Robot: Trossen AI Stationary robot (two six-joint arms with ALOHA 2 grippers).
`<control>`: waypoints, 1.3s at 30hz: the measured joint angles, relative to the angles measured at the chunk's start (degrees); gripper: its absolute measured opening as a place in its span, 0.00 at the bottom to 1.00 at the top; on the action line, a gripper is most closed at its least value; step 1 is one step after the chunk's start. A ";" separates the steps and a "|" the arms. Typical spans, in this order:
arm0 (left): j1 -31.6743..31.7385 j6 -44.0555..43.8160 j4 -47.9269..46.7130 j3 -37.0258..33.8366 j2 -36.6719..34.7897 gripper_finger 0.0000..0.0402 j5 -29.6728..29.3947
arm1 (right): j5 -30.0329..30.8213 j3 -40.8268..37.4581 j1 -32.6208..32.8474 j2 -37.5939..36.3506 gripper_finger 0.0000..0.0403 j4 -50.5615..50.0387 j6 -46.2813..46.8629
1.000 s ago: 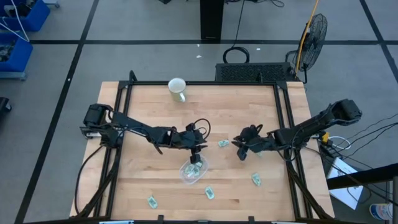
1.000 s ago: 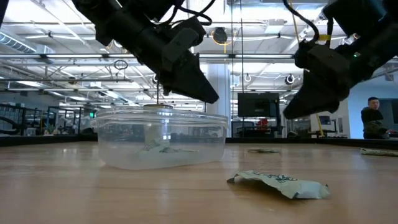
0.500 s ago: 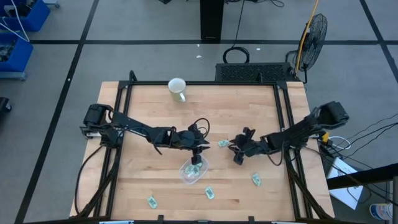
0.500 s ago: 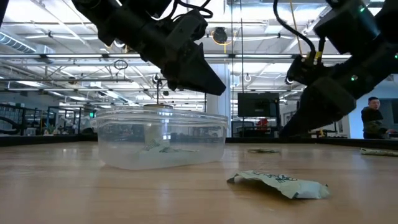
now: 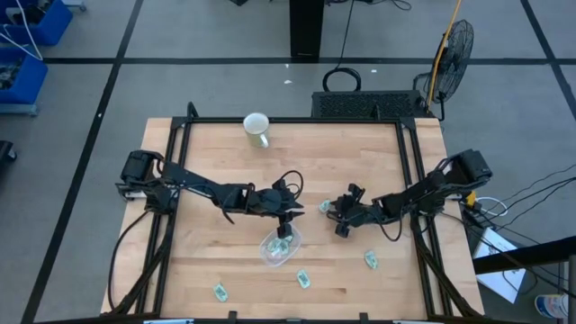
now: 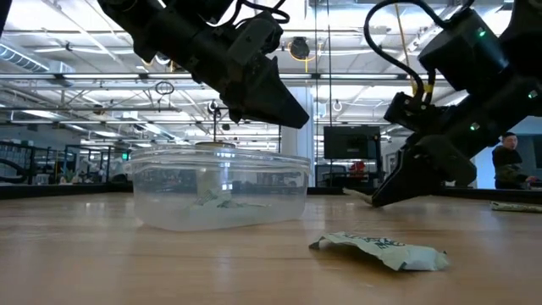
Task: Pick and place Stevia / Truvia into bins
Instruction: Put the light green stevia packet into the transparent bin
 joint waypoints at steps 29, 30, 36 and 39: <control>-2.56 14.93 -0.18 0.00 -0.01 0.27 -4.33 | -6.19 -0.02 0.17 -3.28 0.00 14.95 -7.21; -2.83 16.52 -0.21 0.00 -0.02 0.29 -5.75 | -6.18 0.00 0.15 -3.33 0.00 14.73 -6.67; -3.21 20.28 -0.22 0.00 -0.02 0.44 -6.57 | -6.19 0.00 0.04 -3.31 0.00 16.05 -6.01; -2.91 20.41 0.01 0.00 -0.02 0.50 -4.51 | -6.40 0.00 0.04 -3.27 0.00 19.17 -6.30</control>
